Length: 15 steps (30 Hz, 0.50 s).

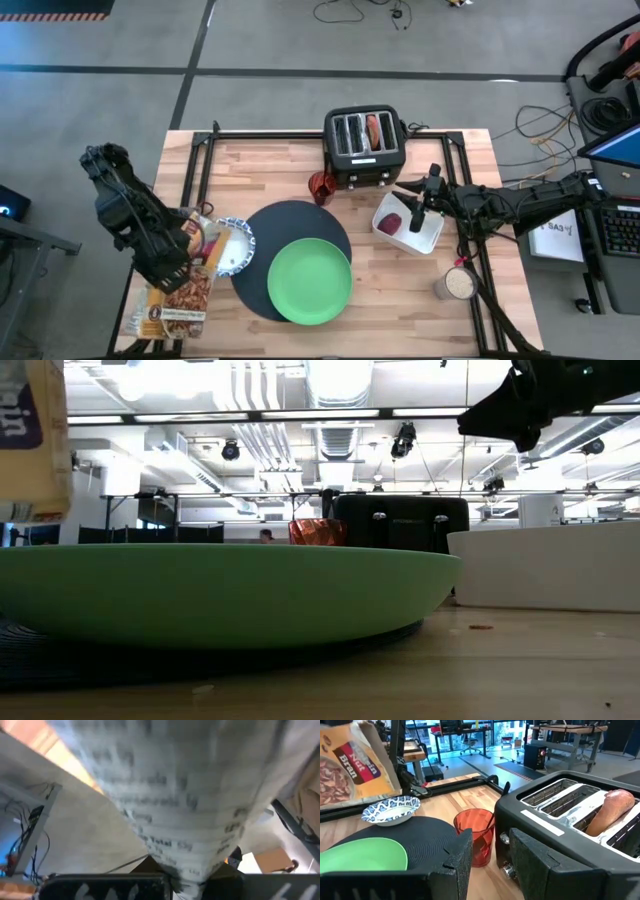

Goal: Arrange a breakfast setting

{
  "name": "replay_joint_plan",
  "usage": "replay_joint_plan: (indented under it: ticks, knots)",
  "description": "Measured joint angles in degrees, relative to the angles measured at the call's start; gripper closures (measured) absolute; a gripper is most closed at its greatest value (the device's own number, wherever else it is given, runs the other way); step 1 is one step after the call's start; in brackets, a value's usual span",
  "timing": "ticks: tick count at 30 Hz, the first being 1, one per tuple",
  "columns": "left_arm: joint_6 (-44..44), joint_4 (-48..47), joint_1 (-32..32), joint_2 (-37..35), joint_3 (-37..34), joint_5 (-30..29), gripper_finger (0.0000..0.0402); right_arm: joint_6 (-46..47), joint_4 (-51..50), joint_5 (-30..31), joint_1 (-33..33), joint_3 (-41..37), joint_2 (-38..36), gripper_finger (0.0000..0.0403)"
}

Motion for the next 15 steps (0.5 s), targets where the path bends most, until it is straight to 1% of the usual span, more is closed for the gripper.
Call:
replay_joint_plan:
  ticks: [2, 5, 7, 9, 12, 15]
  knots:
    - [-0.6, 1.1, 0.6, 0.2, -0.3, -0.1, 0.0402, -0.2, 0.5, 0.0, 0.0, 0.0, 0.0, 0.0282]
    - [3.7, 1.4, 1.5, 1.5, -0.3, 0.7, 0.0402, -0.3, 1.2, 0.0, 0.0, 0.0, 0.0, 0.0282]
    - [3.1, -0.8, 1.4, 1.9, -0.4, 2.4, 0.0402, -0.7, 1.6, 0.0, 0.0, 0.0, 0.0, 0.0282]
    - [2.7, -0.7, 2.0, 1.8, -0.5, 2.7, 0.0401, -0.7, 1.8, 0.0, 0.0, 0.0, 0.0, 0.0282]
    - [6.8, 0.3, 2.8, 2.4, -0.2, 2.1, 0.0402, -0.7, 1.8, 0.0, 0.0, 0.0, 0.0, 0.0282]
    - [5.3, 0.5, 3.8, 2.8, -0.4, 3.0, 0.0402, -0.7, 1.8, 0.0, 0.0, 0.0, -0.1, 0.0282]
